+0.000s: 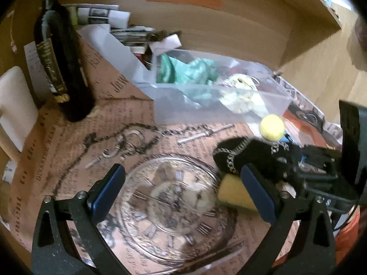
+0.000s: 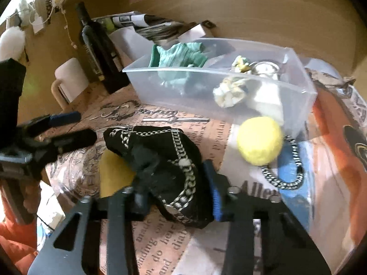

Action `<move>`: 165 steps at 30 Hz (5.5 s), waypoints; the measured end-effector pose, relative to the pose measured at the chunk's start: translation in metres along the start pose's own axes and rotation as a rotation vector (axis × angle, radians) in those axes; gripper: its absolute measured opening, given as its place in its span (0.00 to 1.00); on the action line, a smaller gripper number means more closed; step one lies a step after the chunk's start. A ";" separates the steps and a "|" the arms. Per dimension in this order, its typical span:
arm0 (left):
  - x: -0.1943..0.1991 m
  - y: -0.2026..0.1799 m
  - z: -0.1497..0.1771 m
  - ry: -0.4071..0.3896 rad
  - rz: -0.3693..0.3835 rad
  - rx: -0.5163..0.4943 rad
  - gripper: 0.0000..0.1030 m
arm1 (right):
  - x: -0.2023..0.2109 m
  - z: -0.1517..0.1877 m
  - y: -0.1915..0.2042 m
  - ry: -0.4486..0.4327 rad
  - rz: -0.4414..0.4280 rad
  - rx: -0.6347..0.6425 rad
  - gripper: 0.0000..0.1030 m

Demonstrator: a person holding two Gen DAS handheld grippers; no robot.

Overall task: Organize soft objects
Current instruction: 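Grasp the yellow-green sponge with left tool while right tool grasps black chain-trimmed cloth, then carry the sponge into the clear box with left tool while right tool drops the black cloth in, then grasp the yellow foam ball with left tool while right tool grasps beaded bracelet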

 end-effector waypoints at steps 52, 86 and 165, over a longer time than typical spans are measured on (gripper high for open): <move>-0.005 -0.027 -0.097 -0.207 0.029 -0.066 0.29 | 0.074 -0.094 -0.048 -0.352 0.140 -0.051 0.20; -0.130 -0.010 -0.141 0.015 -0.024 -0.067 0.40 | -0.066 -0.128 -0.071 -0.068 0.230 0.035 0.29; -0.072 -0.095 -0.037 0.064 0.236 -0.115 0.44 | 0.006 -0.001 -0.097 0.088 0.225 0.039 0.15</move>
Point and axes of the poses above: each gripper's, at about its wrist camera, not at the fingertips, and x roughly against the way its jaws point, y to its left, z to its underside, the point moved 3 cm from there along -x, roughly the way its jaws point, and after that the axes turned 5 degrees about -y, right-handed, at the moved point
